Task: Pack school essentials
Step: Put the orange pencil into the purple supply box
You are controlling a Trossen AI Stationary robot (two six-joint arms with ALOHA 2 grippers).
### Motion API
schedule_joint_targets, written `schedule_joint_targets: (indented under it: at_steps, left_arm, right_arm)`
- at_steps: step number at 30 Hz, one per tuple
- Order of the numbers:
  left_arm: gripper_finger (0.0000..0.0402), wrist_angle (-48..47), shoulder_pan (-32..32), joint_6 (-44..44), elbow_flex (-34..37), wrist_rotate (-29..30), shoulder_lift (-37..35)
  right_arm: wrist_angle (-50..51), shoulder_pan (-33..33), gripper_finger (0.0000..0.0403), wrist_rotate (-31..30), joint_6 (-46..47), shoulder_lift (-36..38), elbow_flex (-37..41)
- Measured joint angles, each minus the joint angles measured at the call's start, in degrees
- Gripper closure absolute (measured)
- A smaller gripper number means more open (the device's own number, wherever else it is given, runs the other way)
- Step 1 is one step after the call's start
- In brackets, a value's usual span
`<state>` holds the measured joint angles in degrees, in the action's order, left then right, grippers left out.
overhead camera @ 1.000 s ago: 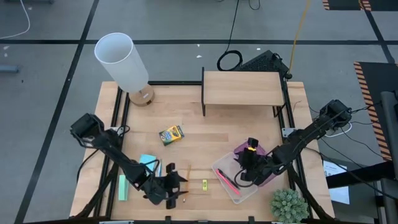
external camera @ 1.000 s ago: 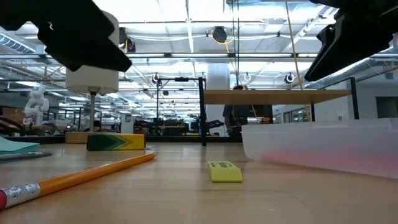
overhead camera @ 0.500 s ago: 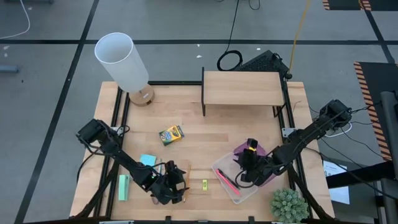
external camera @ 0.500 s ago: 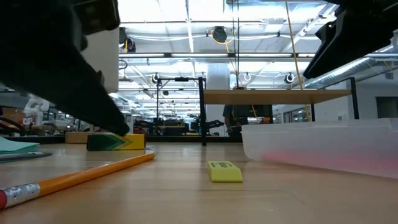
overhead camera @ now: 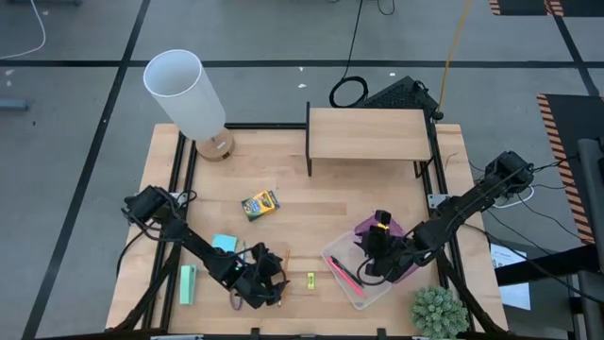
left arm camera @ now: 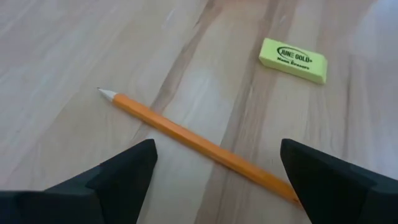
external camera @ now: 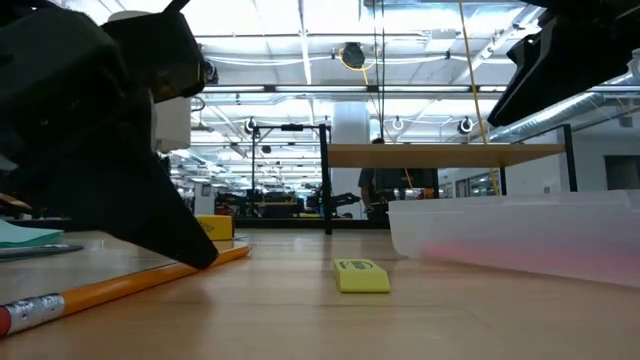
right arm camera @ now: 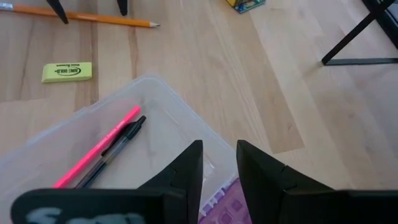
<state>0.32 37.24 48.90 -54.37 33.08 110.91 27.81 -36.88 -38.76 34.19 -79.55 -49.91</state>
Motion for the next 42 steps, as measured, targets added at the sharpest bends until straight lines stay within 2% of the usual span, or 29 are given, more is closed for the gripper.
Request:
schedule_joint_targets:
  at_steps: [4, 9, 17, 23, 26, 36, 42]
  left_arm:
    - [0.0068, 0.0, -0.8, -1.0, 0.0, -0.6, 0.0]
    - [0.0125, -0.4, -2.0, -2.0, 0.0, -1.6, 0.0]
    - [0.0226, -0.2, -2.8, -10.2, 0.0, -2.9, 0.0]
    - [0.0281, -0.1, -3.8, -19.5, -0.1, -5.4, 0.0]
    - [0.0306, -0.2, -4.5, -21.3, -0.1, -6.9, -0.1]
    - [0.0381, -0.5, -5.7, -27.1, -0.1, -8.1, 0.0]
    - [0.039, -0.8, -6.0, -30.7, 0.0, -9.0, 0.0]
  right_arm:
    - [0.0, 0.0, 0.0309, -0.1, -0.2, 0.0, 0.0]
    - [-0.2, 0.0, 0.0309, -0.1, -0.2, 0.0, 0.0]
    - [-0.2, 0.0, 0.0309, -0.1, -0.2, 0.0, 0.0]
    - [-0.2, 0.0, 0.0309, -0.1, -0.2, 0.0, 0.0]
    - [-0.2, 0.0, 0.031, 0.0, -0.2, 0.0, 0.0]
    - [-0.2, 0.0, 0.031, 0.0, -0.4, 0.0, 0.0]
    - [-0.2, 0.0, 0.031, 0.0, -0.4, 0.0, 0.0]
